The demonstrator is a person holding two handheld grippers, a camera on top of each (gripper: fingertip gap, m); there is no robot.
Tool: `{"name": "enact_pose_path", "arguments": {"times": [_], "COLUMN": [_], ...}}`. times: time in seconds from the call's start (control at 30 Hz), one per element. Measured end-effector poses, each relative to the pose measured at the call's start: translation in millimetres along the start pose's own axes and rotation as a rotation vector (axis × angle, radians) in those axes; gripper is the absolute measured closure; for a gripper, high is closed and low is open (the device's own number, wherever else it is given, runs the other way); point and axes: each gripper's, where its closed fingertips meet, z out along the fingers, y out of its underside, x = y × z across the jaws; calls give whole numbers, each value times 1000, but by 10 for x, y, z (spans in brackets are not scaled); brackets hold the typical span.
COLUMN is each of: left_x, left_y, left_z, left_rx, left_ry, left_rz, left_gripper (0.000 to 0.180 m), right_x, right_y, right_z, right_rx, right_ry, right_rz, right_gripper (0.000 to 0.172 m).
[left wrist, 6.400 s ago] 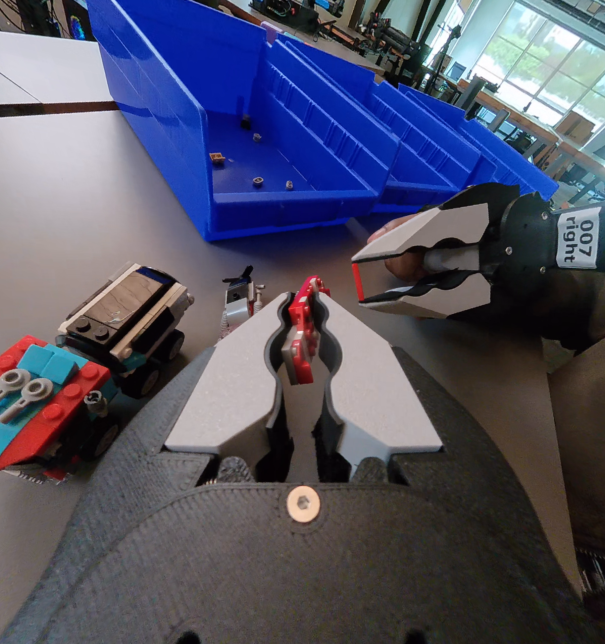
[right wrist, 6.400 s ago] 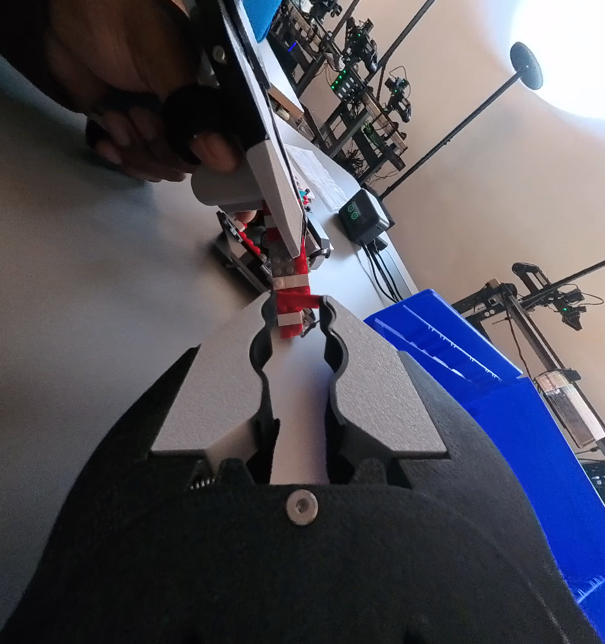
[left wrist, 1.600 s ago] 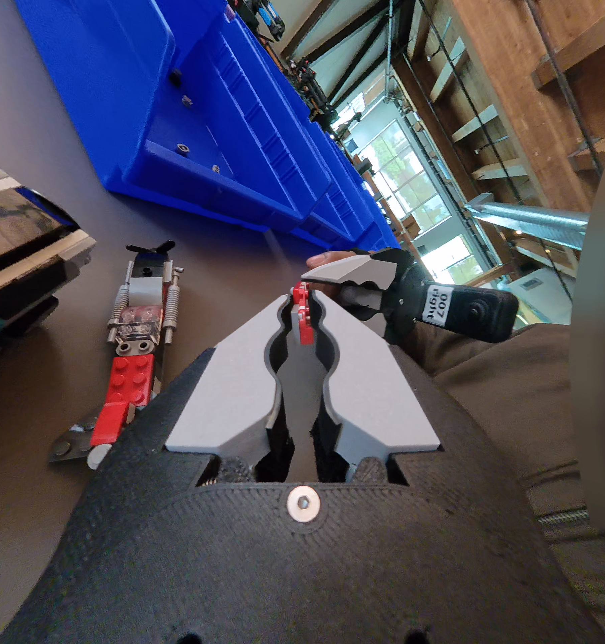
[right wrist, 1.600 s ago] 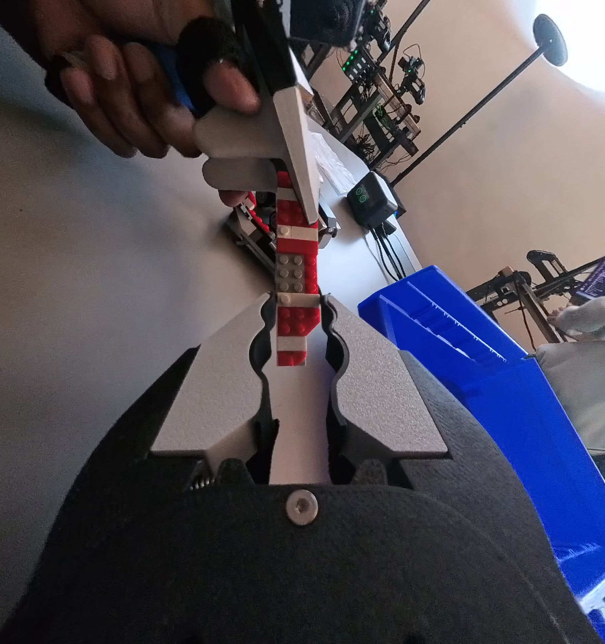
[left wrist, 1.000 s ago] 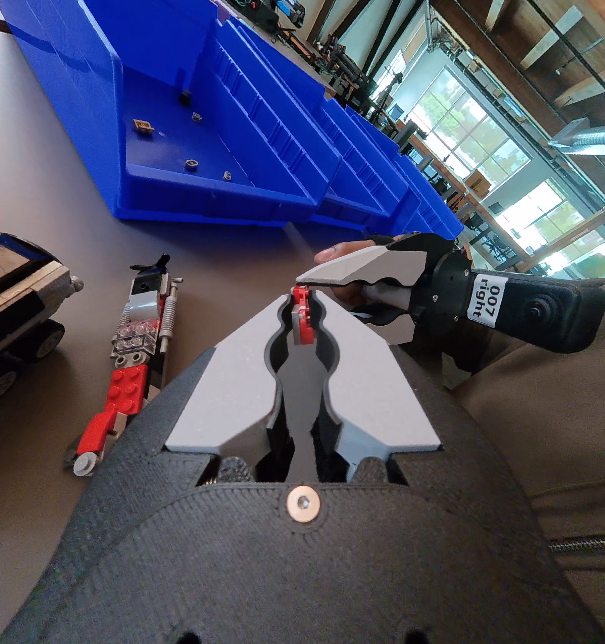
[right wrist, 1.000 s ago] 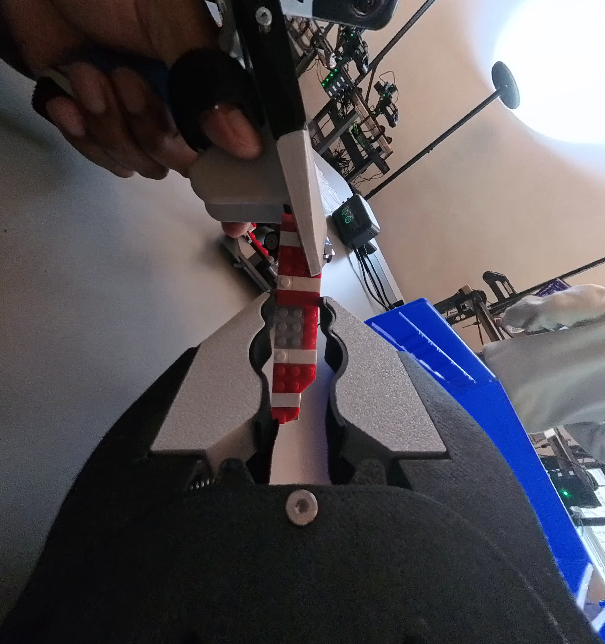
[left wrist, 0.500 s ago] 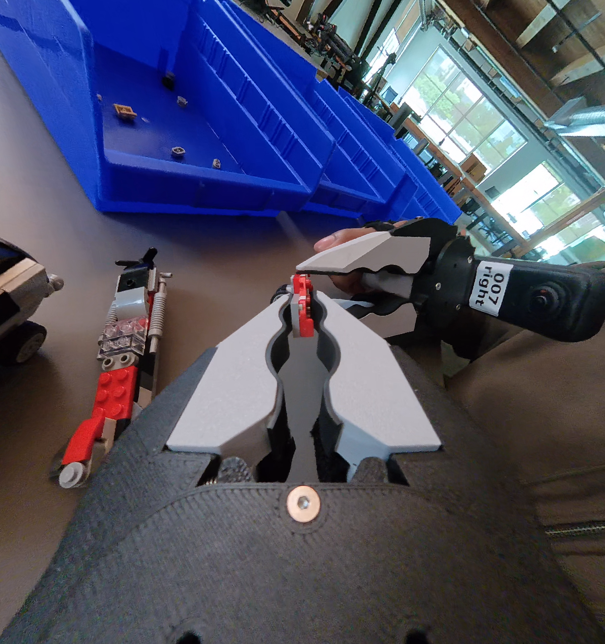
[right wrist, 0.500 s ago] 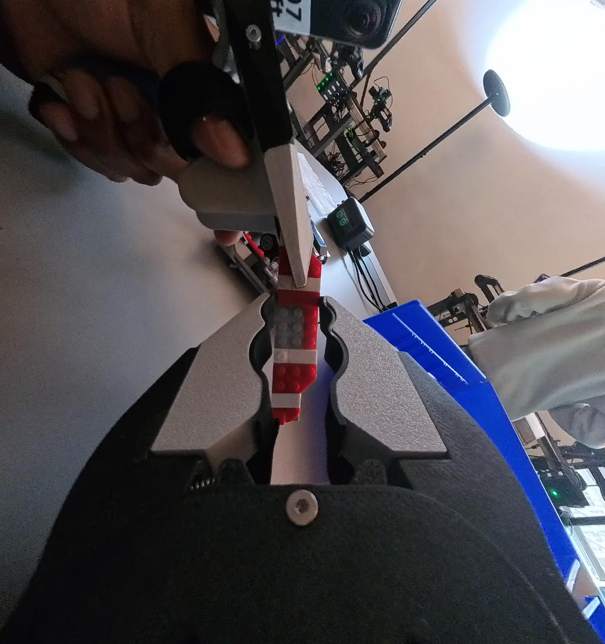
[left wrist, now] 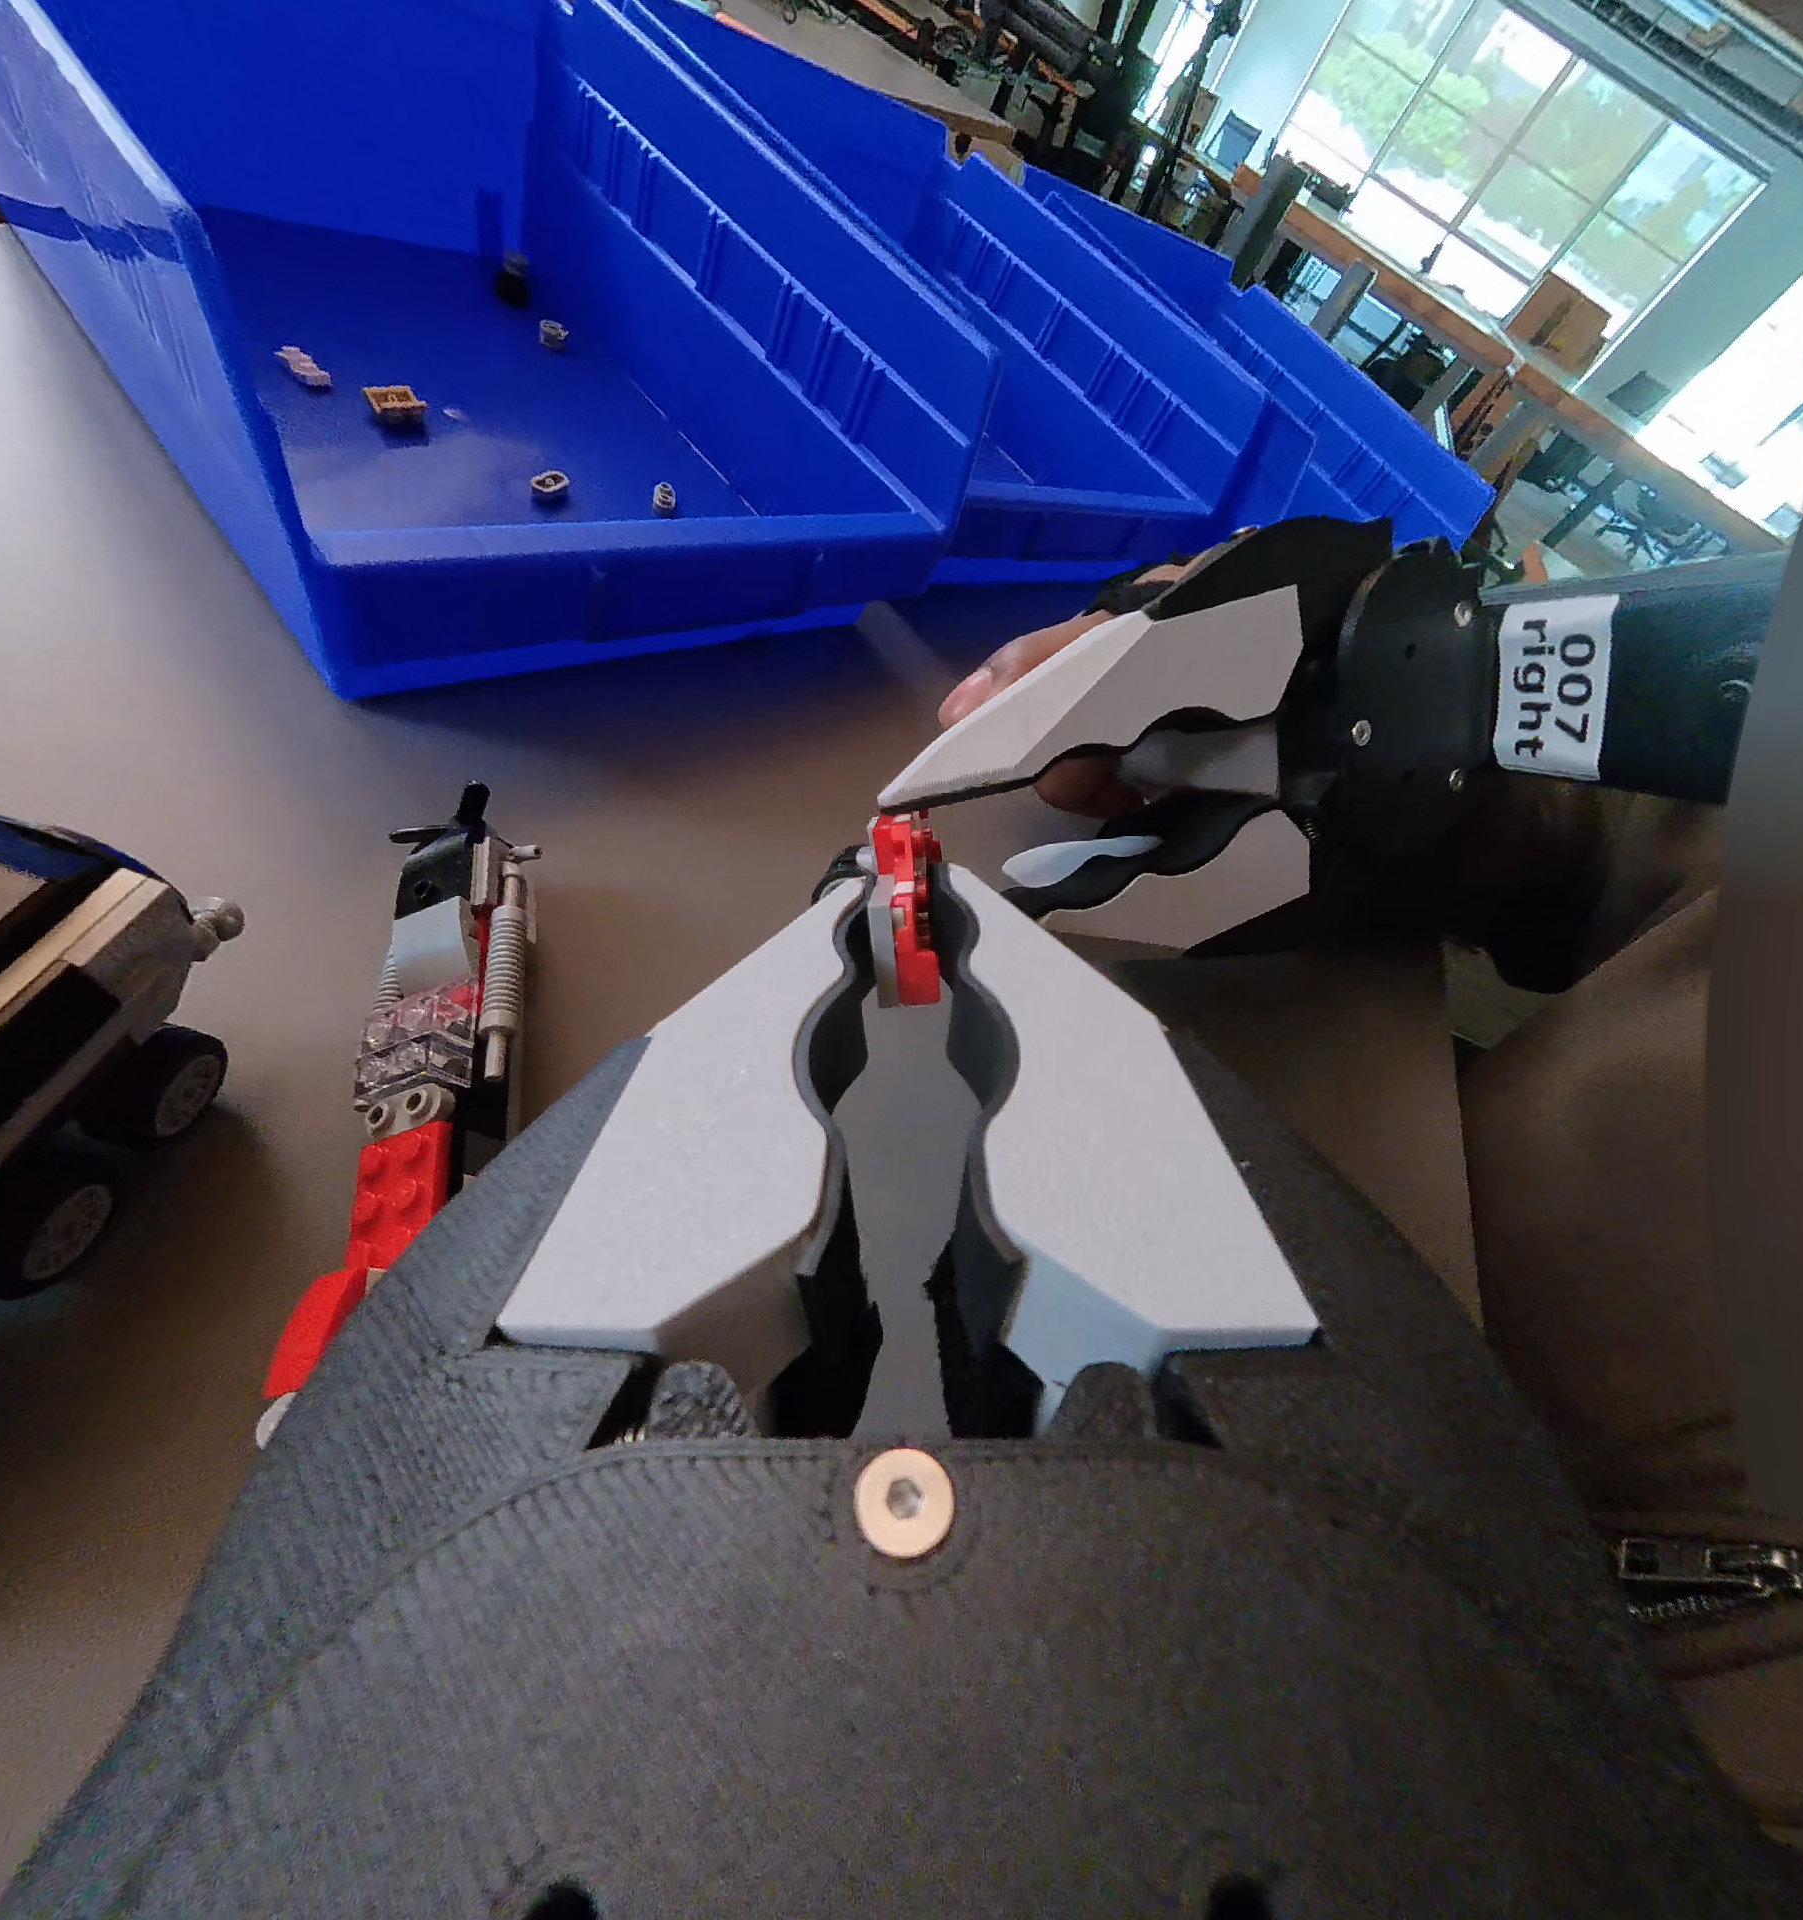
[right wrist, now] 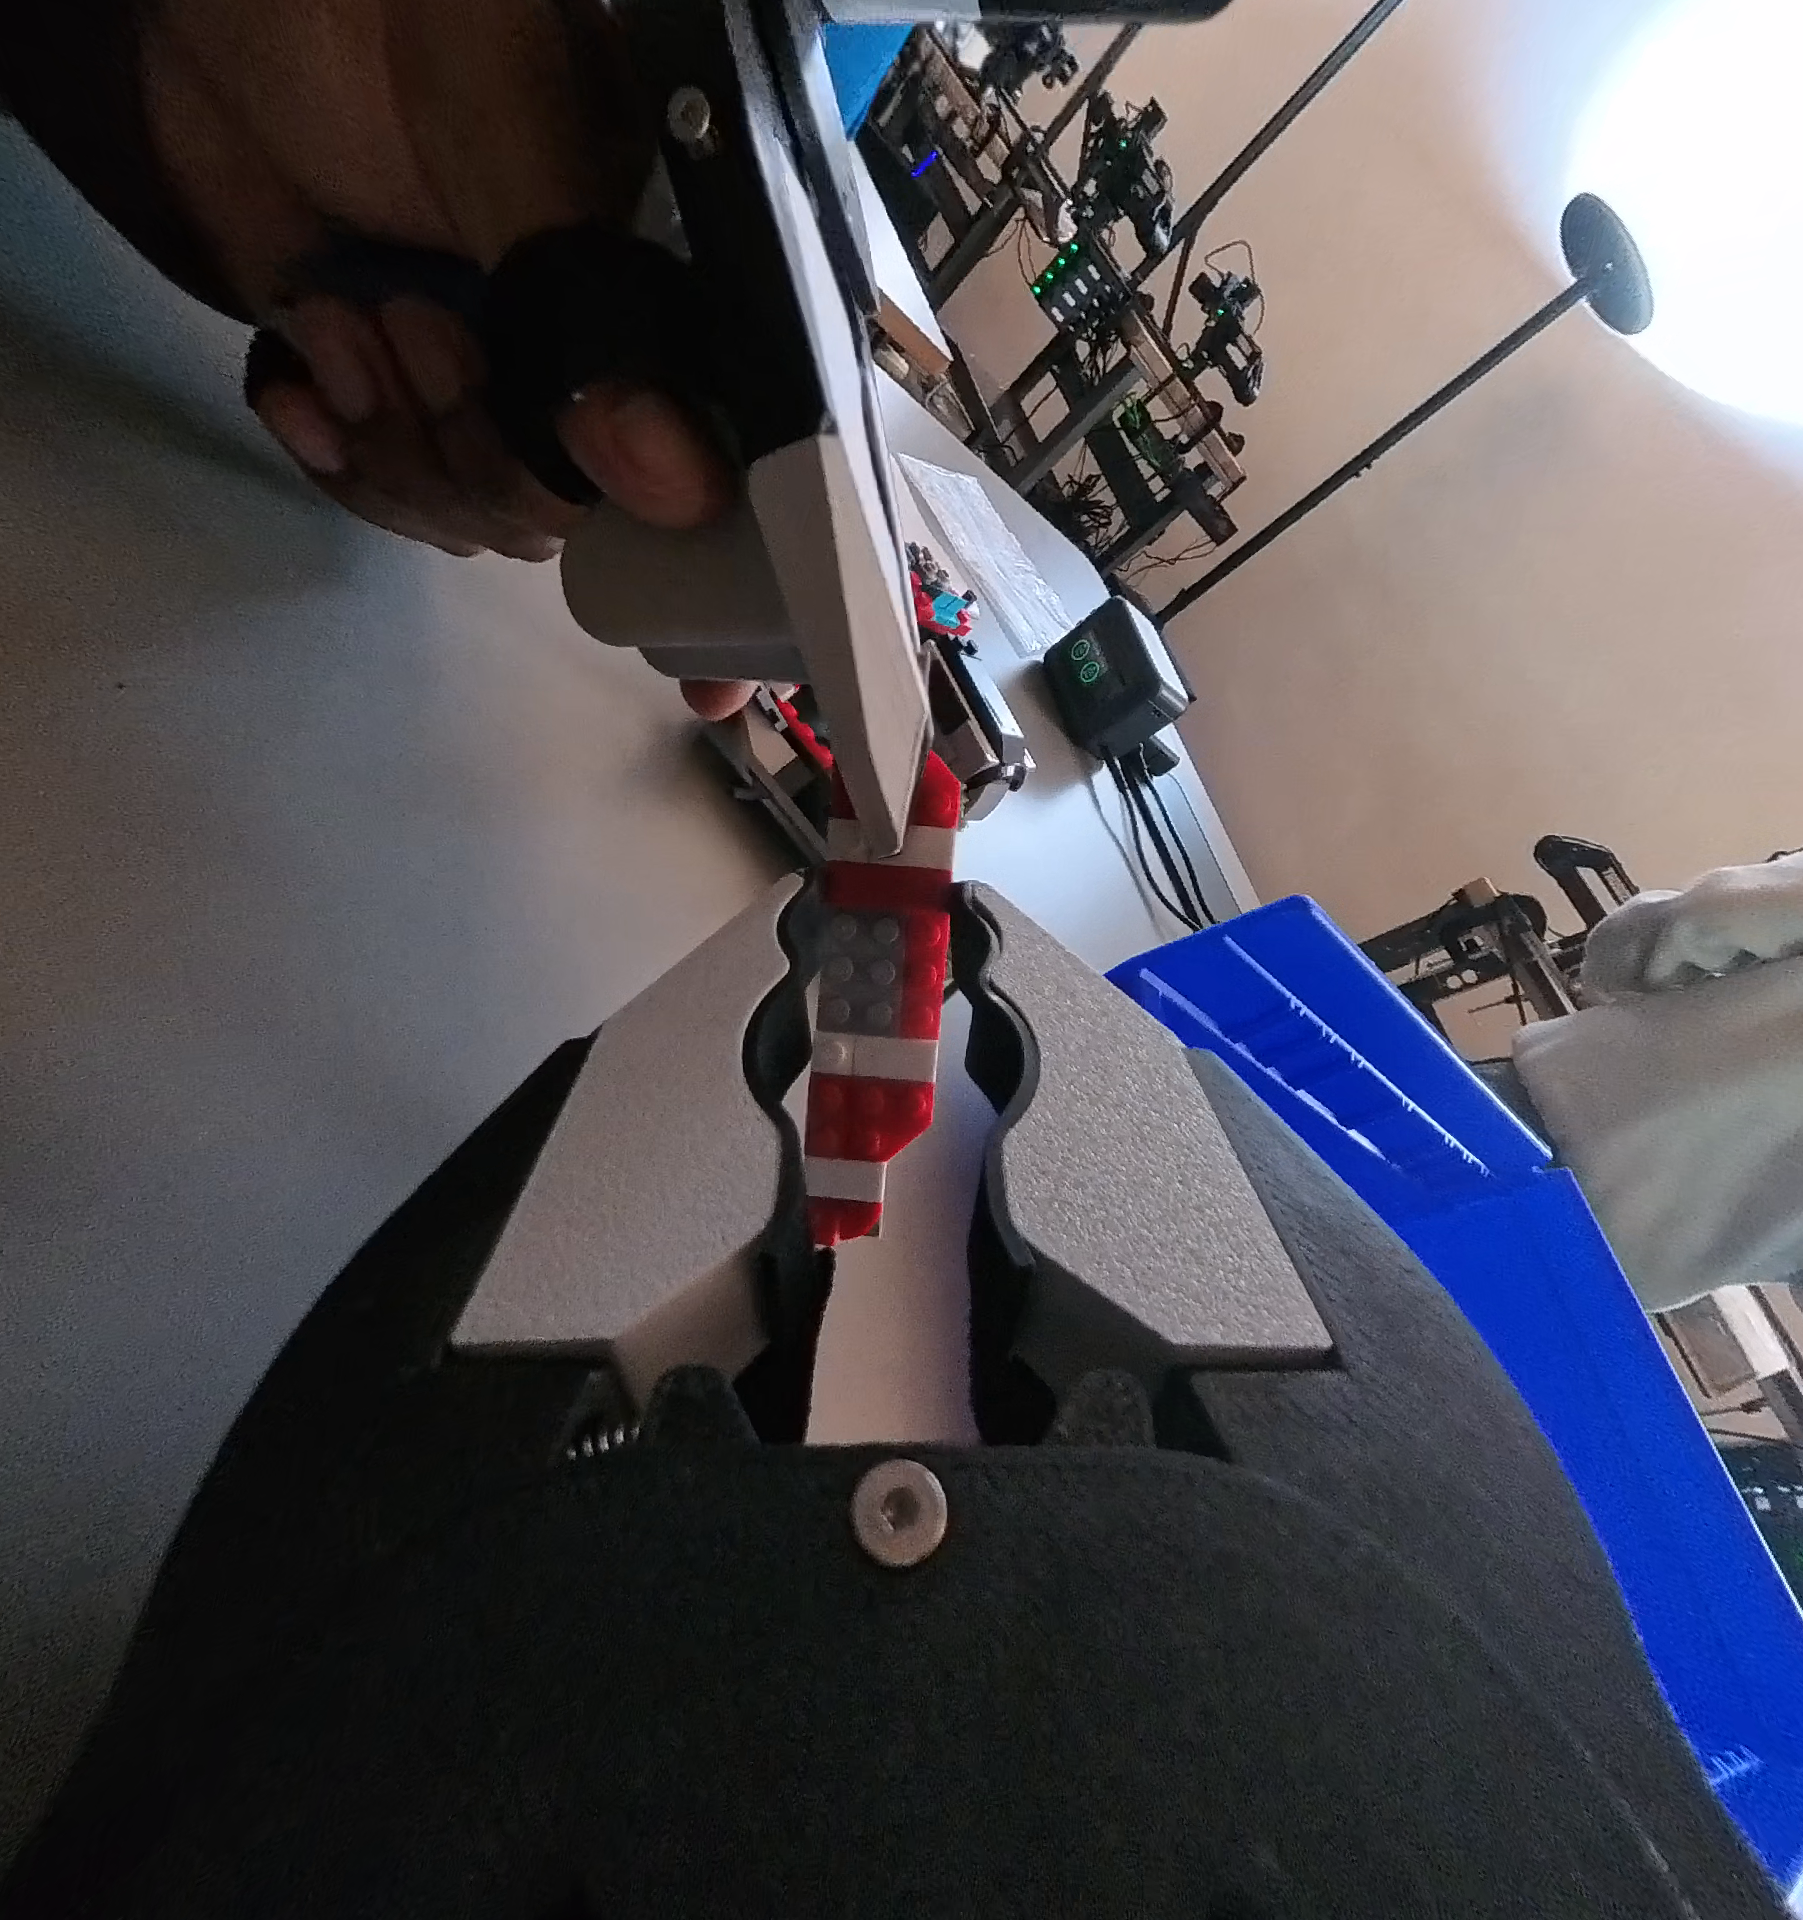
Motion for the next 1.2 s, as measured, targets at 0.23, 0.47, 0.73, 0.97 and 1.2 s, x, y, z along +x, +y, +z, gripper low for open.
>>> {"name": "enact_pose_path", "arguments": {"times": [0.23,0.47,0.73,0.97,1.2], "left_x": [-18,-52,-49,-19,-47], "left_y": [8,14,24,7,28], "left_z": [6,18,28,17,18], "left_rx": [4,22,15,3,-22], "left_ry": [10,11,-22,-57,-95], "left_rz": [-74,-164,-100,30,116], "left_gripper": [171,172,171,170,171], "right_x": [-11,-9,-9,8,-24], "right_y": [15,60,71,39,35], "right_z": [8,46,46,19,-3], "right_rx": [1,-50,-90,-55,-33], "right_ry": [-8,53,82,49,-13], "right_rz": [0,-98,-180,-97,-36], "right_gripper": [147,147,147,147,147]}}
